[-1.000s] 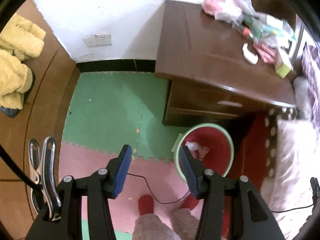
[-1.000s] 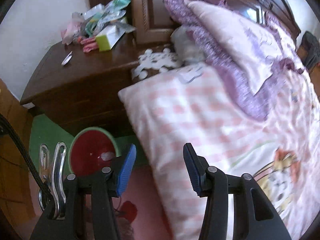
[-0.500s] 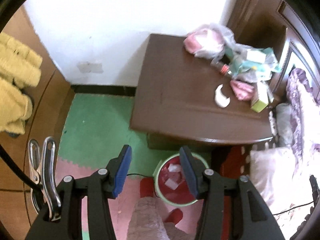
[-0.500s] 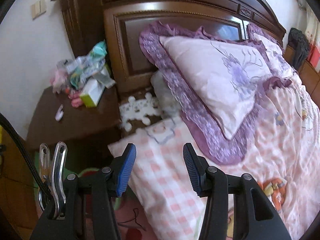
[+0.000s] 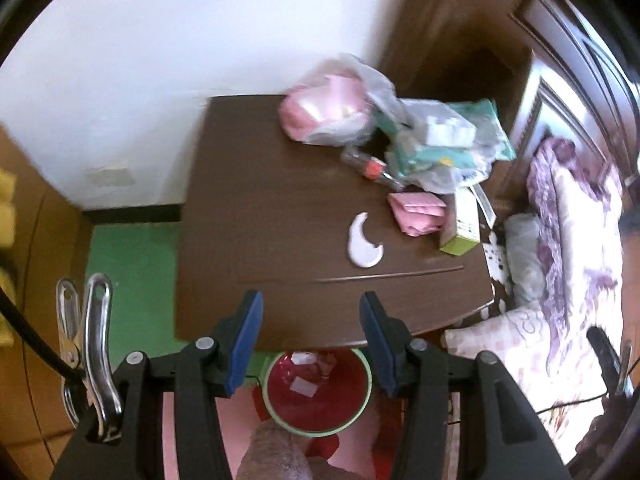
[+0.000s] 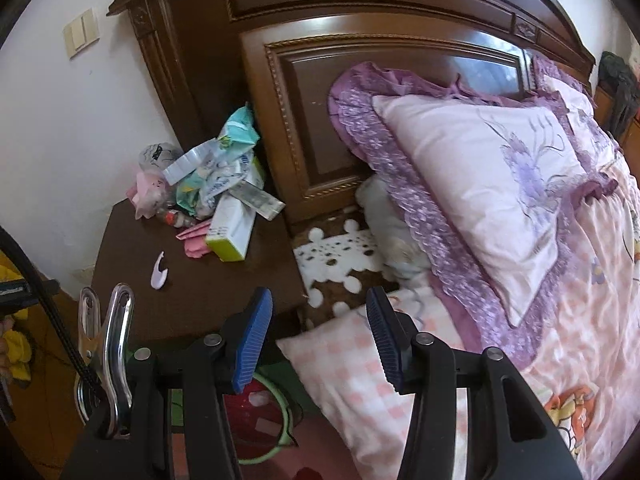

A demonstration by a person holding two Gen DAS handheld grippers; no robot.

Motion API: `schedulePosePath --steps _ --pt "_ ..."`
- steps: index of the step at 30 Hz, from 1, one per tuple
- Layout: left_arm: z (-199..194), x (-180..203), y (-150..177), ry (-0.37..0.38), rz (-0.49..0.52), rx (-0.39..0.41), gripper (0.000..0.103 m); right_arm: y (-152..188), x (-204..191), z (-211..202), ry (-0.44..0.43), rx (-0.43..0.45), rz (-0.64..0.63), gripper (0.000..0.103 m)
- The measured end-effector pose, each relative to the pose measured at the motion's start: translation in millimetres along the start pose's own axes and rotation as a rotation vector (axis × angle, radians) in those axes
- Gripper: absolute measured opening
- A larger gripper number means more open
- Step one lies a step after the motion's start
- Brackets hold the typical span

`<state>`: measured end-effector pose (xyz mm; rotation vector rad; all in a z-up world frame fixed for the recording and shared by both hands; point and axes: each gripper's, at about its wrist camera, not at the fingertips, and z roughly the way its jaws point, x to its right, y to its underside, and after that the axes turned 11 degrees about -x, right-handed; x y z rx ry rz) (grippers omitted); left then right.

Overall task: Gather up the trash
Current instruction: 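Reach the left tool to the white curved plastic piece and close on it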

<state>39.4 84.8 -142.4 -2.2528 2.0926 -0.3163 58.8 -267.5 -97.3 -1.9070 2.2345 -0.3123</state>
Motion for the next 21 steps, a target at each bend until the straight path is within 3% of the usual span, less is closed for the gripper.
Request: schedulePosePath --steps 6,14,21 --pt "39.1 28.5 -30.0 0.001 0.12 -0.047 0.054 -18.1 -37.1 31.6 -0.03 -0.014 0.004 0.05" --pt "93.8 49.8 -53.1 0.045 0.102 -0.107 0.062 -32.5 -83.6 79.9 -0.13 -0.096 -0.107 0.05" --pt "141.8 60.1 -64.6 -0.001 0.066 -0.157 0.062 -43.2 -93.2 113.2 -0.189 -0.148 -0.183 0.05"
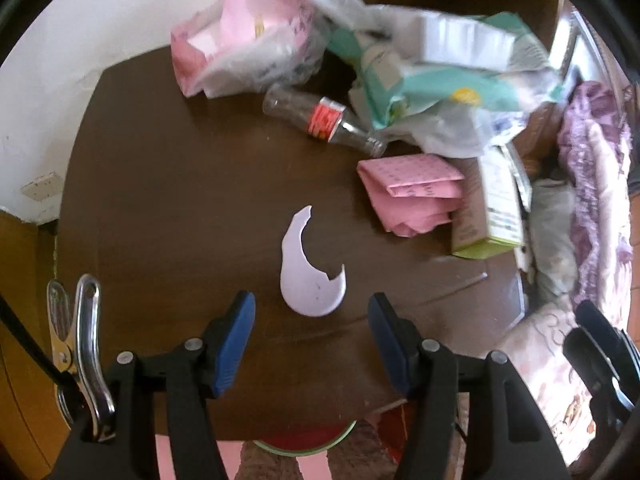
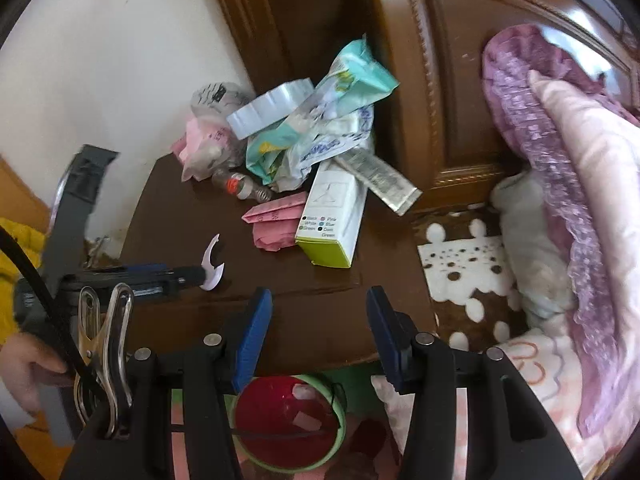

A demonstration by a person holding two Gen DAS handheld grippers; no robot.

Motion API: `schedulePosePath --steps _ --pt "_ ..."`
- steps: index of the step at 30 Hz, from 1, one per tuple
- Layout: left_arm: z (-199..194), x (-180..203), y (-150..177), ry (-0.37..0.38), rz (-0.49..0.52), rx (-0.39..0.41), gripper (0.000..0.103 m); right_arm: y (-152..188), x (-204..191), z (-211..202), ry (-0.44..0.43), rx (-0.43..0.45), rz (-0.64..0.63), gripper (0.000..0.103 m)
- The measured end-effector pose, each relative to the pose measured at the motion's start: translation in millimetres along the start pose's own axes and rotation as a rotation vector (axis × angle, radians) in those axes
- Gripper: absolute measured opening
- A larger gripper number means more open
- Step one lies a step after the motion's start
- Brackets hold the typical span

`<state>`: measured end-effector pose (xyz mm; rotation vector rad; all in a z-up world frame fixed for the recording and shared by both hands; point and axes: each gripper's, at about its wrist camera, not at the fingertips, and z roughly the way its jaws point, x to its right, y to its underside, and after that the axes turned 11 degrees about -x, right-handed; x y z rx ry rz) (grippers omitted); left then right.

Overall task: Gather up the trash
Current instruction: 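Reach the left tool to the white curved plastic piece and close on it, then grasp the clear red-labelled plastic bottle with the right tool while the left tool holds the white piece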

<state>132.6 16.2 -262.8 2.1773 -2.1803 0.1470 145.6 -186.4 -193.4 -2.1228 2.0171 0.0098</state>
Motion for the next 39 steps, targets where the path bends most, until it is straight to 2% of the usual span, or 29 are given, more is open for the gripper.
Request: schedulePosePath --steps 7,13,14,16,17,22,30,35,39 --pt "23.1 -3.4 -5.0 -0.034 -0.048 -0.031 0.062 -15.7 4.2 18.8 -0.038 -0.031 -0.054 0.05" --pt "25.3 -3.9 -9.1 -0.057 -0.087 0.001 0.062 -26.7 4.2 26.9 -0.046 -0.038 -0.082 0.05" --pt "25.5 -2.9 -9.4 -0.064 -0.082 0.007 0.06 -27.9 3.6 28.0 -0.048 -0.039 -0.085 0.05" --pt "25.7 1.2 -9.0 -0.096 -0.064 0.022 0.044 -30.3 1.2 30.2 -0.049 -0.041 -0.094 0.05" --pt "25.8 2.1 -7.9 -0.109 -0.052 0.027 0.044 -31.3 -0.6 31.2 -0.05 -0.04 -0.097 0.05" --pt "22.2 -7.2 0.0 -0.059 -0.073 0.037 0.044 -36.6 -13.2 38.9 -0.047 -0.042 -0.126 0.05" --pt "4.3 -53.7 25.6 -0.007 -0.143 0.061 0.044 -47.9 -43.1 60.5 -0.024 -0.038 -0.166 0.051" --pt "-3.2 -75.5 34.1 0.017 -0.178 0.061 0.044 -58.8 -66.2 80.5 0.034 -0.028 -0.215 0.063" --pt "-6.0 -88.9 42.1 0.032 -0.19 0.066 0.044 -66.0 -81.5 96.7 0.131 -0.011 -0.273 0.065"
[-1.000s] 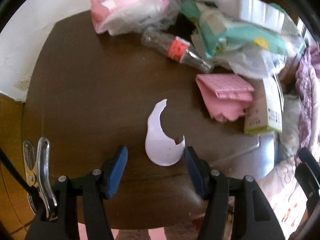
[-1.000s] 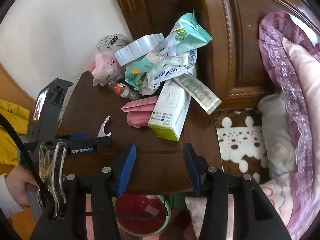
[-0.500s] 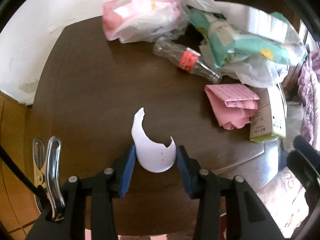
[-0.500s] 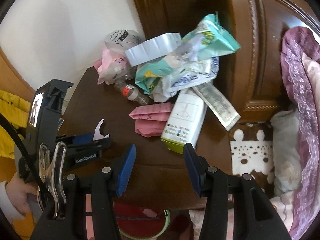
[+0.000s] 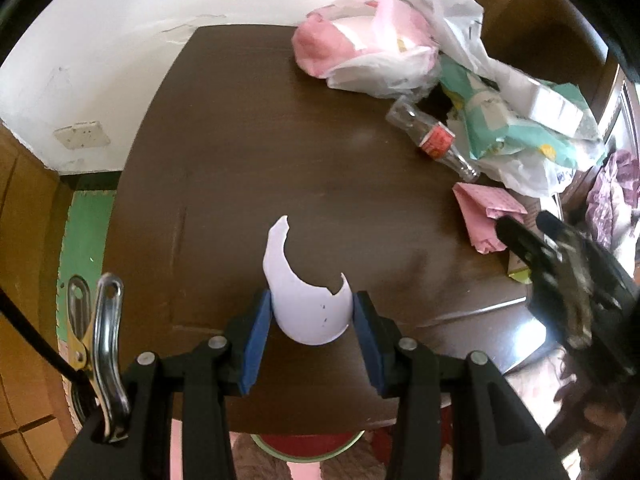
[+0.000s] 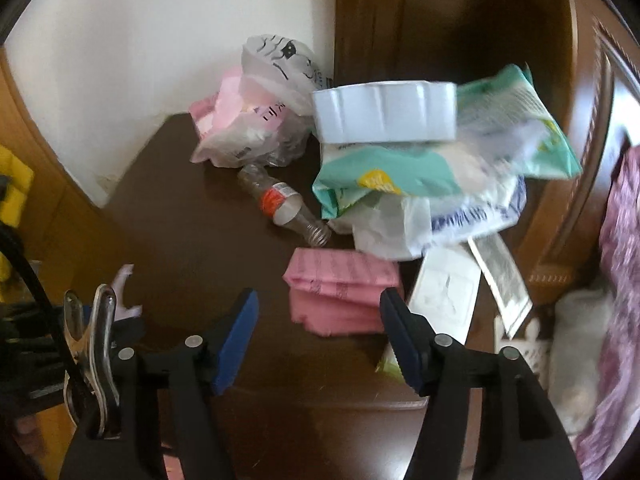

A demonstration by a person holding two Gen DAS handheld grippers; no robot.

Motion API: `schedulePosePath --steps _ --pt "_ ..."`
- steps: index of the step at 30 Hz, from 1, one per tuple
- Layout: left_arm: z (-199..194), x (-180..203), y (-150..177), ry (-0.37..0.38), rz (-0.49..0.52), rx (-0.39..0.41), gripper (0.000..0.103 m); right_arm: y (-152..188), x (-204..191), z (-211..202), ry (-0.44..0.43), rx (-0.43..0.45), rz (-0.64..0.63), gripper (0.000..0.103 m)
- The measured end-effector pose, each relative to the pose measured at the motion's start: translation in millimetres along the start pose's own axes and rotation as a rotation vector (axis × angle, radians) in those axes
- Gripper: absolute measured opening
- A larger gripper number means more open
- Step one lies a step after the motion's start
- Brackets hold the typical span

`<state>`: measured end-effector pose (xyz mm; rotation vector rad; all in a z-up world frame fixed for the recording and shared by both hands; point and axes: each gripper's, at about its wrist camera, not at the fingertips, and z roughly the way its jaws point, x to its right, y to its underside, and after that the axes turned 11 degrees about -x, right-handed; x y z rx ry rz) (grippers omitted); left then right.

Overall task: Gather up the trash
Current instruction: 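Grasp the clear red-labelled plastic bottle with the right tool while the left tool holds the white piece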

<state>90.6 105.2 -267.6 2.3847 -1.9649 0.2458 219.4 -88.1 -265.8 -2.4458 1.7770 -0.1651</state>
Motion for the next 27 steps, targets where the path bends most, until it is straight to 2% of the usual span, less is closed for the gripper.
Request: schedulePosePath --steps 5,11,13,15,16,17,19,20,27 --pt "-1.7 -10.0 2.8 0.018 0.0 0.002 0.044 -8.9 -7.7 22.1 0.131 -0.014 -0.064 0.065" --pt "-0.4 -19.3 -1.6 0.033 0.002 -0.004 0.044 -18.4 -12.6 40.5 0.194 -0.026 -0.105 0.065" --pt "-0.3 -22.7 -1.7 0.038 0.003 -0.005 0.044 -21.5 -12.5 47.0 0.201 -0.044 -0.105 0.056" --pt "-1.8 -25.4 -2.2 0.04 0.006 -0.003 0.044 -23.8 -10.0 53.5 0.202 -0.066 -0.087 0.034" --pt "-2.8 -26.0 -2.4 0.041 0.008 -0.002 0.044 -24.2 -9.1 54.7 0.201 -0.069 -0.082 0.029" --pt "-2.6 -26.3 -2.8 0.041 0.01 -0.002 0.044 -25.0 -8.0 56.1 0.198 -0.074 -0.075 0.015" --pt "-3.5 -26.7 -3.5 0.041 0.011 -0.003 0.044 -24.4 -5.5 56.6 0.187 -0.078 -0.056 0.009" --pt "-3.9 -27.9 -3.3 0.042 0.011 -0.004 0.044 -23.8 -4.7 55.8 0.176 -0.078 -0.049 0.001" --pt "-8.3 -34.1 -3.2 0.048 0.01 -0.007 0.044 -13.0 -5.8 48.6 -0.003 -0.111 -0.052 0.001"
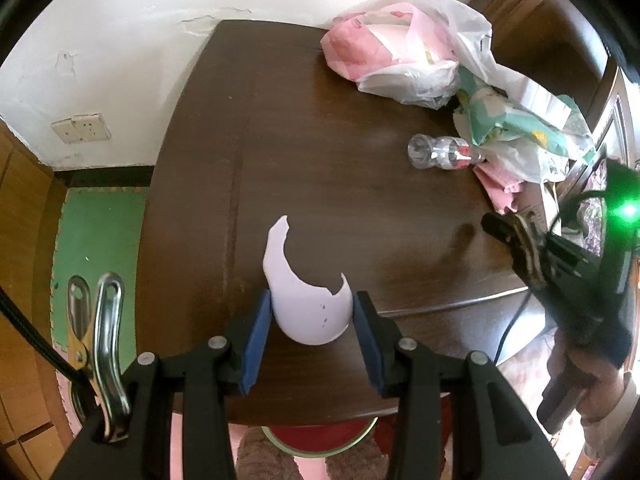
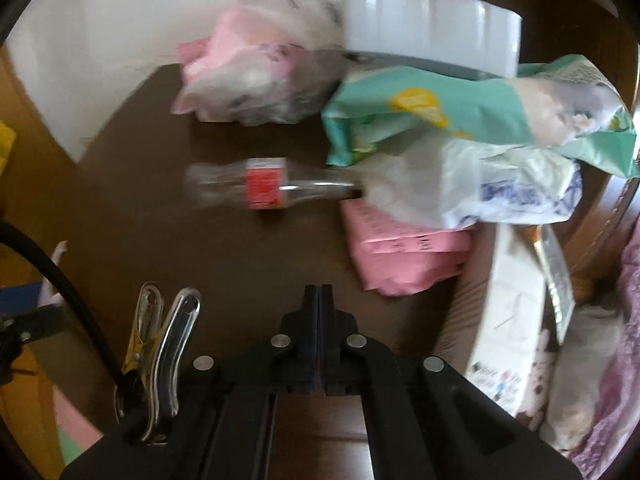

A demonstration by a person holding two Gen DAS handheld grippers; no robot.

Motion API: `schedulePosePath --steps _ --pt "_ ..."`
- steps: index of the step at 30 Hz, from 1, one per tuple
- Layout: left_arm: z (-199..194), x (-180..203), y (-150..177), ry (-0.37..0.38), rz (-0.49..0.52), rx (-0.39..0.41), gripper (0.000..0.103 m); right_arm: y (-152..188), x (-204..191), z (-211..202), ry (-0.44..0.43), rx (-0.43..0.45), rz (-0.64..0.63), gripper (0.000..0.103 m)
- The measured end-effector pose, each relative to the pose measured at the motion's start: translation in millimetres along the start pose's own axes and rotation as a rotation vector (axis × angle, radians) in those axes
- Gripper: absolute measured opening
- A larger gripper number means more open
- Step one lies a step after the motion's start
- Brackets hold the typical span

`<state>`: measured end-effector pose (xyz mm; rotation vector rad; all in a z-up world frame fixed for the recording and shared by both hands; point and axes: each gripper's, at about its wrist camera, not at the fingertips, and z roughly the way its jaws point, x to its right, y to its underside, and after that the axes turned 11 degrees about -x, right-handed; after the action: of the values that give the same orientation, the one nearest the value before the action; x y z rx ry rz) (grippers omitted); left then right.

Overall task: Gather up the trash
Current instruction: 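Grasp the clear red-labelled plastic bottle with the right tool while the left tool holds the white piece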

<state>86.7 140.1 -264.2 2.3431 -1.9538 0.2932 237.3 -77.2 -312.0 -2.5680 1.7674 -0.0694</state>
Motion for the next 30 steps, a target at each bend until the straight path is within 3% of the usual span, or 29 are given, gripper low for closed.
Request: schedulePosePath --steps 2,6,12,22,28,30 --pt "-0.9 -1.6 -0.5 -0.002 -0.001 0.003 0.044 1.3 -1.1 -6.4 -0.094 0.003 0.028 0.003" --pt "-2.2 -5.1 -1.8 0.003 -0.01 0.002 0.044 -7.5 1.0 -11.9 -0.162 0.013 0.146 0.041" --pt "-6.6 -12.3 -1.5 0.005 0.0 0.001 0.044 -30.0 4.2 -7.5 -0.23 0.016 0.375 0.054" --pt "-5.2 -24.1 0.3 0.015 0.018 -0.024 0.044 -60.0 -5.5 15.0 -0.17 0.016 0.613 0.06" --pt "-6.1 -28.3 0.0 0.029 0.025 -0.03 0.044 -72.7 -21.6 24.5 -0.07 -0.001 0.583 0.06" --pt "-6.9 -29.7 -0.5 0.035 0.027 -0.031 0.044 -71.6 -23.6 23.7 -0.064 -0.008 0.559 0.051"
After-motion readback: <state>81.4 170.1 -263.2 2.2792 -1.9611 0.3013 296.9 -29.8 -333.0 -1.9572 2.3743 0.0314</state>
